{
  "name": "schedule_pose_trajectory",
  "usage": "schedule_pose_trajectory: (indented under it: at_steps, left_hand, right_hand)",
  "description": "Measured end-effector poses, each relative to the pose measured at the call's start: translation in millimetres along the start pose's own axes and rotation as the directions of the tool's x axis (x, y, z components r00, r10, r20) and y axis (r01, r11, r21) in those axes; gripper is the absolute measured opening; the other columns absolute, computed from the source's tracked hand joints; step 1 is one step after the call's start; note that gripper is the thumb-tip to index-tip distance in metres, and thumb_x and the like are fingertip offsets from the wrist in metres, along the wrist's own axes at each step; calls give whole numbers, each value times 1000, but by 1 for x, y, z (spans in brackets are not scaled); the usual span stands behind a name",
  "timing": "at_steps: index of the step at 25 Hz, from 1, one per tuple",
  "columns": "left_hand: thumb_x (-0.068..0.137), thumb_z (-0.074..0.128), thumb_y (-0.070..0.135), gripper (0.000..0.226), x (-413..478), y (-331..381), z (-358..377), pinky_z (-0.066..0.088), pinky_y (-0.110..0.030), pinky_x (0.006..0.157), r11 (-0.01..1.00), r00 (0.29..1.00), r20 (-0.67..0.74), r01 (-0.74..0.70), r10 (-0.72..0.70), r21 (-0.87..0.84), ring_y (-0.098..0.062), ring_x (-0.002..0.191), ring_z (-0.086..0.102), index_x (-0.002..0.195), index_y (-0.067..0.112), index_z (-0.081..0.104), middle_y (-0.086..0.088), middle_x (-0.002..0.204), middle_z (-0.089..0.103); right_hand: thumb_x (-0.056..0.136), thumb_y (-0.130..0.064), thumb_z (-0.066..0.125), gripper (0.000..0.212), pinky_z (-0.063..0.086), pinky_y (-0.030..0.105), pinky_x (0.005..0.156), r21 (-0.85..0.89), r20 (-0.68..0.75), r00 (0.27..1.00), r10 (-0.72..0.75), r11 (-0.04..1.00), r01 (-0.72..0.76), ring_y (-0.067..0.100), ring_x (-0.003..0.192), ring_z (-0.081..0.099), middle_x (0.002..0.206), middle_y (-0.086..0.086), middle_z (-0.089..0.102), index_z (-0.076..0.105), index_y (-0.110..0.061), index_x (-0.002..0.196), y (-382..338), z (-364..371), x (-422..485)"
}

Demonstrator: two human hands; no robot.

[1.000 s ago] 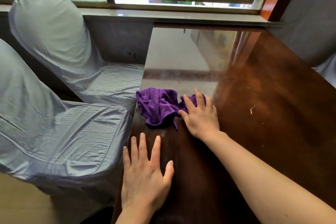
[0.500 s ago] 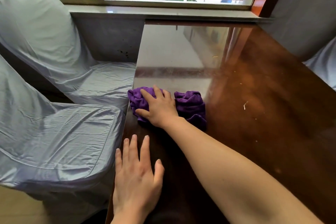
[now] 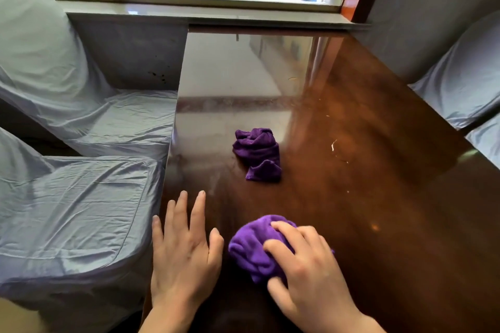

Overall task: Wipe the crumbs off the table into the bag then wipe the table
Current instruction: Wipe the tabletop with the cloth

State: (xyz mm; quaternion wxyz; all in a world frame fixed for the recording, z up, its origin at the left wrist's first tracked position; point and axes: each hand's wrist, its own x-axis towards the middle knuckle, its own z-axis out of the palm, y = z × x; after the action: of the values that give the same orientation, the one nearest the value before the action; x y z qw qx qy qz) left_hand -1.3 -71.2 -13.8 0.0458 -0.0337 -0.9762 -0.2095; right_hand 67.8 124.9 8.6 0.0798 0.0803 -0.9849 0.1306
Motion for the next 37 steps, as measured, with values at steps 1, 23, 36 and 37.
schedule_pose_trajectory:
  at_steps: [1, 23, 36, 37]
  left_hand:
    - [79, 24, 50, 73, 0, 1, 1, 9, -54, 119, 998, 1000, 20, -25, 24, 56, -26, 147, 17, 150, 29, 23, -8, 159, 22]
    - [83, 5, 71, 70, 41, 99, 62, -10, -68, 110, 950, 972, 163, -204, 168, 238, -28, 147, -14, 147, 43, 0, -7, 162, -5]
    - [84, 8, 73, 62, 36, 97, 57, 5, -60, 116, 904, 927, 194, -361, 321, 228, -22, 149, 1, 144, 57, 6, 10, 160, 18]
    - [83, 4, 75, 62, 37, 96, 58, 0, -59, 116, 905, 930, 189, -354, 314, 236, -21, 149, -5, 143, 59, 0, 11, 161, 14]
  right_hand:
    - [60, -42, 62, 46, 56, 42, 82, 22, -1, 999, 42, 999, -42, 28, 104, 62, 129, -1, 63, 62, -31, 105, 2, -1, -11]
    - [92, -52, 57, 54, 34, 50, 115, -95, -149, 777, 612, 773, -627, 42, 140, 38, 156, 17, 39, 51, -32, 142, 179, -28, -3]
    - [92, -19, 61, 62, 34, 44, 118, -93, -47, 970, 239, 966, -242, 31, 146, 36, 158, 10, 38, 40, -24, 150, 206, -31, -23]
    - [94, -20, 61, 61, 32, 42, 120, -101, -63, 946, 317, 941, -322, 30, 147, 35, 158, 11, 38, 39, -22, 150, 221, -35, -17]
